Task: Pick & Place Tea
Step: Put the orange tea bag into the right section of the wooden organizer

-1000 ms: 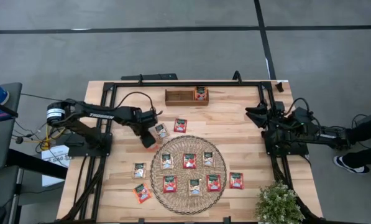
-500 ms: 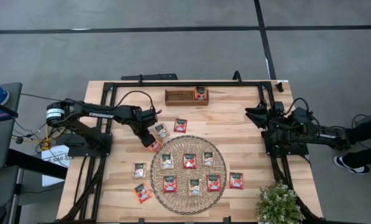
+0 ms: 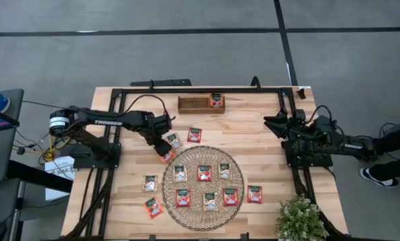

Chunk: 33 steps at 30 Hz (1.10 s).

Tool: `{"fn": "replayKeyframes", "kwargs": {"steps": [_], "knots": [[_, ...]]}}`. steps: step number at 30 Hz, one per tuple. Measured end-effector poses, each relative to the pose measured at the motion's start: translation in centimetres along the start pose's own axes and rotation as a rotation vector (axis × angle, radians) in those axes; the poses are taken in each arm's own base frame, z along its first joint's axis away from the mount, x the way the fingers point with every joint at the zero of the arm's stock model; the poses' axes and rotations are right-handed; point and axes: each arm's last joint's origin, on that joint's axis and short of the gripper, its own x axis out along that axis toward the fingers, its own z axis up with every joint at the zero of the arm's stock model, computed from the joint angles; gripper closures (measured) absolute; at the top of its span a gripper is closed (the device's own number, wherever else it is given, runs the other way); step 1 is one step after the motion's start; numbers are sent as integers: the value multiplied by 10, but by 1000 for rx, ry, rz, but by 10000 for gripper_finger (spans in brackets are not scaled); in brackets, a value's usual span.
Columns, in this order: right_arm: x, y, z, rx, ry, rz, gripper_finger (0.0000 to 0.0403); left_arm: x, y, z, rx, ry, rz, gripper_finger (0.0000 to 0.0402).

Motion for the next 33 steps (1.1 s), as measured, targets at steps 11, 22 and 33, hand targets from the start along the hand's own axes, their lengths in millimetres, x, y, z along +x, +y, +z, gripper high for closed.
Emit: {"fn": "replayKeyframes", "kwargs": {"steps": [11, 22, 33], "knots": [[0, -1, -2, -2, 21, -8, 282, 34, -4, 2, -19, 63, 109, 255], [0, -1, -2, -2, 21, -8, 282, 53, -5, 0, -25, 117, 201, 315], [0, -1, -2, -2, 22, -6, 282, 49, -4, 0, -10, 92, 275, 400]]}}
